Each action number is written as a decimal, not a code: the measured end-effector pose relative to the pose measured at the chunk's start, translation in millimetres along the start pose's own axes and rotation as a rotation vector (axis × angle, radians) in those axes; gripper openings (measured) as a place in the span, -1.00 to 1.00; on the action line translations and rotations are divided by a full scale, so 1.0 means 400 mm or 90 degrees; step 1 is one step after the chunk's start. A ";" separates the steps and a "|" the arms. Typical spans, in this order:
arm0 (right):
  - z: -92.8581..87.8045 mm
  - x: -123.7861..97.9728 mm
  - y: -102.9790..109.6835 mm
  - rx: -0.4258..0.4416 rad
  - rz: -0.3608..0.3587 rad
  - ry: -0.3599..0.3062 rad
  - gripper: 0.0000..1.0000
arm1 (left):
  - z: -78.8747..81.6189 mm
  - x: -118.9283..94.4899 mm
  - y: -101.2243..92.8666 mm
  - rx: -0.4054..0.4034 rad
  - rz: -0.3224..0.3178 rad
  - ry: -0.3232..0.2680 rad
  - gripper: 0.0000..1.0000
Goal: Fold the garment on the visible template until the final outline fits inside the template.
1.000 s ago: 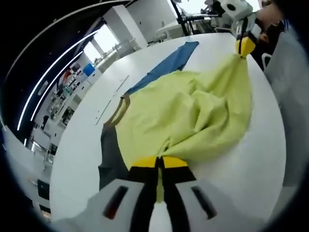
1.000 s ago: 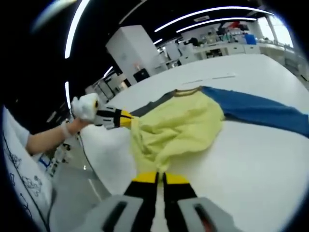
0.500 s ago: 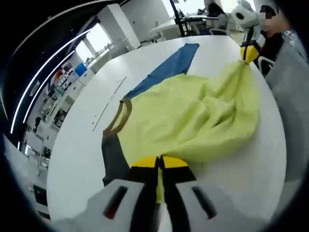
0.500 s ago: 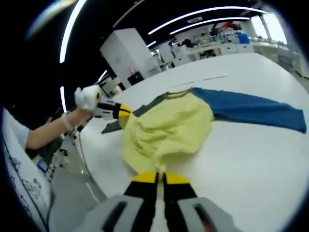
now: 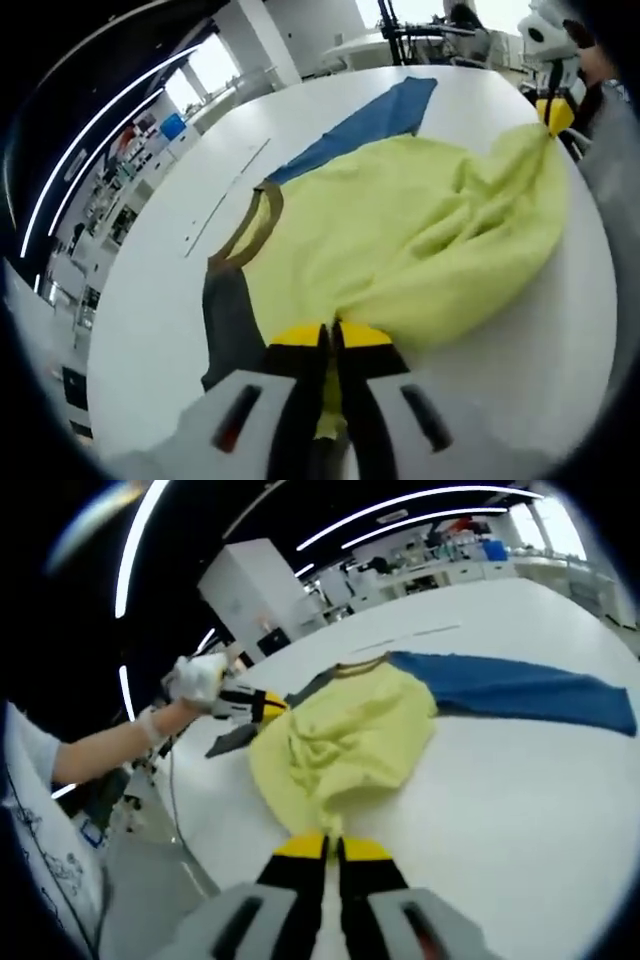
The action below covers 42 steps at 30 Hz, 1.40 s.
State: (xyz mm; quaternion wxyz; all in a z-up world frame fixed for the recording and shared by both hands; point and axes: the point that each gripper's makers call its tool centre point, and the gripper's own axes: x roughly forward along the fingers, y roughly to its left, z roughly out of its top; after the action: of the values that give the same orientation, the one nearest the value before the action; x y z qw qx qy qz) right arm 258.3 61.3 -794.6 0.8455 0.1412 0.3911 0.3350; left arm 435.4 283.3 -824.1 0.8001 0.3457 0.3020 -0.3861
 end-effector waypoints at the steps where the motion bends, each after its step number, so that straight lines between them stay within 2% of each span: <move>1: -0.001 0.000 0.001 0.001 0.001 0.001 -1.00 | -0.003 0.005 -0.001 0.000 -0.002 0.003 -0.98; 5: -0.010 0.008 0.005 0.003 0.002 0.006 -1.00 | 0.008 0.007 -0.008 -0.006 -0.005 0.010 -0.98; 10: -0.015 0.011 0.012 0.008 0.006 0.008 -1.00 | -0.001 0.008 -0.008 -0.009 -0.006 0.012 -0.98; 19: -0.016 0.011 0.012 0.008 0.004 0.009 -1.00 | -0.001 -0.006 -0.010 -0.023 -0.008 -0.003 -0.95; 26: -0.018 0.011 0.011 0.010 0.003 0.009 -1.00 | -0.004 -0.026 0.004 -0.055 -0.004 -0.025 -0.72; 28: -0.021 0.012 0.013 0.010 0.004 0.009 -1.00 | 0.004 -0.035 0.006 -0.072 -0.003 -0.033 -0.56; 31: -0.026 0.013 0.016 0.011 0.006 0.010 -1.00 | 0.018 -0.054 0.004 -0.135 -0.002 -0.059 -0.32; 33: -0.030 0.014 0.016 0.011 0.006 0.012 -1.00 | 0.007 -0.060 0.007 -0.149 0.001 -0.069 -0.20; 42: -0.033 0.011 0.020 0.012 0.006 0.012 -1.00 | -0.023 -0.083 -0.003 -0.178 0.015 -0.071 -0.13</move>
State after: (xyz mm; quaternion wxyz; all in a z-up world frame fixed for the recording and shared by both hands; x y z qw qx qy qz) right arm 246.9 69.7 -801.6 0.8387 0.1477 0.4015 0.3369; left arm 415.3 303.5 -804.8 0.8605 0.2122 0.3037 -0.3497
